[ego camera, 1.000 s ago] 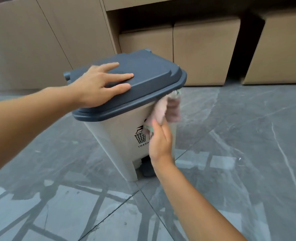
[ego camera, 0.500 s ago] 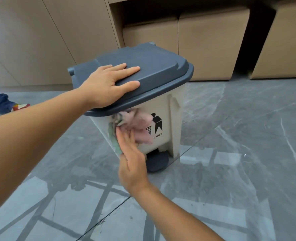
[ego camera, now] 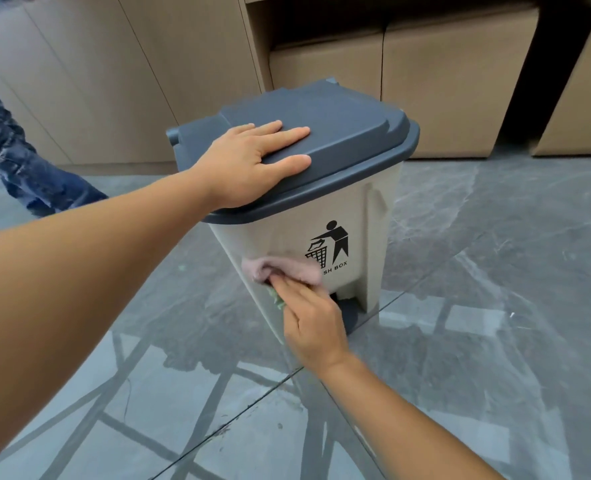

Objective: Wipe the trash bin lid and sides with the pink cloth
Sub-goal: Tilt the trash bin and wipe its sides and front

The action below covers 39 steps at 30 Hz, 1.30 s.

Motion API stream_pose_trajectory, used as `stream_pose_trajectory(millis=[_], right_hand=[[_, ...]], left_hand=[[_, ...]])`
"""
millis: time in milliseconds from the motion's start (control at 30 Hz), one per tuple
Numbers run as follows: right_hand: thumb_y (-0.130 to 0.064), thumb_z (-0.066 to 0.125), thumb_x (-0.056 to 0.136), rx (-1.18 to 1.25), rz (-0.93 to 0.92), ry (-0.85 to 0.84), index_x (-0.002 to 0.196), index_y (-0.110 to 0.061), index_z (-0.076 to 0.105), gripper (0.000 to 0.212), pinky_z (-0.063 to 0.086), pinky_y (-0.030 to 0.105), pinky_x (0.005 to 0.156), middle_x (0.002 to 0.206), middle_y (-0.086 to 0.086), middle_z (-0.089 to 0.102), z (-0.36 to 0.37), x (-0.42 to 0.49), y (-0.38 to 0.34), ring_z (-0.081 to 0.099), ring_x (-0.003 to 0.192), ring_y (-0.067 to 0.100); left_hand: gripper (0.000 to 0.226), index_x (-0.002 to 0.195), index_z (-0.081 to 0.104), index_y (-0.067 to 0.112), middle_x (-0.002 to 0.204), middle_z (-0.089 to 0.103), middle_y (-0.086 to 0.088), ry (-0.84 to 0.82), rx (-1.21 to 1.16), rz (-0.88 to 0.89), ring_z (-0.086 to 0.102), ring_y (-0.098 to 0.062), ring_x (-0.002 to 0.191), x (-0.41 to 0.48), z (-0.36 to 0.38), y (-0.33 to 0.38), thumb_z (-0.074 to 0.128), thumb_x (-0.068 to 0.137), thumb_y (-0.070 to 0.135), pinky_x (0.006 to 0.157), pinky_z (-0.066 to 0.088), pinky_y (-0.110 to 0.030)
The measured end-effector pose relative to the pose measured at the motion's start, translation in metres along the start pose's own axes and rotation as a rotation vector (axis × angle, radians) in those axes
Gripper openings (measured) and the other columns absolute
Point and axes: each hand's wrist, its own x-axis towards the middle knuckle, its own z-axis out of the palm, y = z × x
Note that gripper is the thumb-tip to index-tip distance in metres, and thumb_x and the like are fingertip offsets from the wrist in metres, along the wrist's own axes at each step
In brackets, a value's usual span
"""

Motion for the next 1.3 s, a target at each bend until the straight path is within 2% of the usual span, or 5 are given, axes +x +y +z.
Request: stream_pose_trajectory(millis=[167,533,800,1200,1300], right_hand=[[-0.004,0.052,0.087,-0.048,-0.071,0.267,0.097,-0.009,0.076,0.027,0.042,0.032,0.099,0.099,0.007,0.074,-0.008,0.061,-0.01,0.059,0.096,0.037],[0.007,0.06,0.077,-0.322,-0.03,-0.397,0.101,-0.013,0.067,0.032,0.049,0.033,0.068,0.116,0.011,0.061,0.014,0.007,0.055,0.058,0.103,0.033],[0.007,0.043,0.098,1.16,1.324,-0.24,0.092,-0.001,0.07,0.028,0.061,0.032,0.056,0.075,0.015,0.074,-0.053,0.035,0.049,0.073,0.06,0.021],[-0.021,0.054,0.085,1.75,0.939,0.153,0.087,-0.008,0.065,0.017,0.05,0.038,0.096,0.085,0.008,0.065,-0.191,0.15,-0.011,0.064,0.082,0.024],[0.001,0.048,0.084,1.458,0.623,0.219,0.083,-0.009,0.061,0.016,0.052,0.029,0.072,0.072,0.006,0.061,-0.157,0.196,-0.045,0.059,0.067,0.019]], left_hand=[[0.061,0.146,0.026,0.06,0.163,0.025,0.008,-0.008,-0.001,0.003,0.02,-0.027,0.149,0.001,-0.002,0.0,0.029,0.087,0.076,0.12,0.014,-0.046],[0.056,0.146,0.026,0.059,0.163,0.024,0.008,-0.005,-0.016,-0.002,0.018,-0.027,0.15,-0.002,-0.001,0.002,0.033,0.092,0.071,0.121,0.013,-0.046],[0.072,0.151,0.027,0.049,0.163,0.026,0.011,0.03,0.001,-0.005,0.018,-0.022,0.15,-0.004,-0.001,0.005,0.041,0.086,0.075,0.119,0.011,-0.036],[0.078,0.142,0.053,0.036,0.148,0.051,0.006,0.24,-0.043,0.008,0.039,-0.018,0.139,-0.015,0.006,0.005,0.046,0.077,0.079,0.115,0.025,-0.032],[0.066,0.133,0.062,0.03,0.139,0.059,0.006,0.258,-0.043,0.018,0.048,-0.015,0.13,-0.015,0.007,0.008,0.049,0.083,0.071,0.111,0.035,-0.036]])
